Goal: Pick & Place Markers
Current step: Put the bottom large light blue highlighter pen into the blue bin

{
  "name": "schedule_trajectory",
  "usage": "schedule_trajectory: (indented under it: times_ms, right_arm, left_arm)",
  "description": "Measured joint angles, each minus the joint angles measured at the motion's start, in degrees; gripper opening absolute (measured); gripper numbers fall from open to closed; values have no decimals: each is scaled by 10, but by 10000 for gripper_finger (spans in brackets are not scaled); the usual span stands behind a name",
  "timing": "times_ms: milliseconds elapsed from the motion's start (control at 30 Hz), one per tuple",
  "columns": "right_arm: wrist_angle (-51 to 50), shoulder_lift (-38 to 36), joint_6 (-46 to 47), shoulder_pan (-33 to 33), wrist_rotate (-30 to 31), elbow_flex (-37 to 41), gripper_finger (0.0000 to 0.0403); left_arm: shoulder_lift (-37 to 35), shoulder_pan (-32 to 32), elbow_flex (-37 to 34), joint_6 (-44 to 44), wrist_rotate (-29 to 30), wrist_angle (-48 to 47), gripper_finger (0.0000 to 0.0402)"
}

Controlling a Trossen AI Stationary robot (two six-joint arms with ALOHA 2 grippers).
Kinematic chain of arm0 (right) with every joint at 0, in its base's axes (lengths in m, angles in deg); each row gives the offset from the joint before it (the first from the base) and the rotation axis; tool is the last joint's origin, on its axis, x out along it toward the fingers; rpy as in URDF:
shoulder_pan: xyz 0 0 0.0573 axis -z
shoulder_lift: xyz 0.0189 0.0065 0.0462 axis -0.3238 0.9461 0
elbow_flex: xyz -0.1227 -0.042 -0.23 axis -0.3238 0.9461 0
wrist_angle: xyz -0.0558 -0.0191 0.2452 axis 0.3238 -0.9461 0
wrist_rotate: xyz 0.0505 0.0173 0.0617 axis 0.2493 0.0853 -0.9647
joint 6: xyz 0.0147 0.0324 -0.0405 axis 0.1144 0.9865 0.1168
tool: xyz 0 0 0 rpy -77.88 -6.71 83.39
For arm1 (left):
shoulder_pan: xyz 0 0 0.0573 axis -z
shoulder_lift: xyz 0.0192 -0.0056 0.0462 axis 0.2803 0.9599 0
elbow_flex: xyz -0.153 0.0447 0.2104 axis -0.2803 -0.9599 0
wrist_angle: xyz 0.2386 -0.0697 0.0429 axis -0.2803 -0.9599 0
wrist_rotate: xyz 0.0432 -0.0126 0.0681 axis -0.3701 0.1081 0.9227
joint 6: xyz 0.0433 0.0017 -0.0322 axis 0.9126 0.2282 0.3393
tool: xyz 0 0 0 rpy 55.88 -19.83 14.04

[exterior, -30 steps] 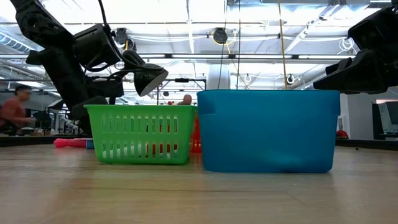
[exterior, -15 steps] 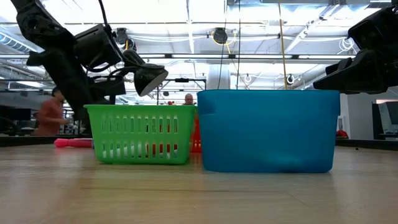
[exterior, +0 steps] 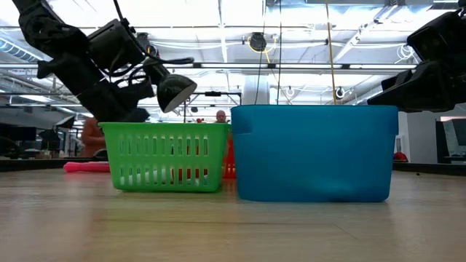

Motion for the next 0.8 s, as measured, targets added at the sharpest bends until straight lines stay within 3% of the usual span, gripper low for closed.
schedule_trajectory:
  times_ms: [467, 633, 800]
  right_arm:
    - [1, 0, 0, 0, 1, 0, 0]
    - [2, 0, -2, 0, 1, 0, 0]
    - [4, 0, -2, 0, 2, 0, 0]
  left_arm:
    - [0, -16, 1, 95, 29, 152, 69]
    - [-1, -37, 4, 128, -34, 260, 76]
    - [-1, -58, 69, 133, -81, 176, 69]
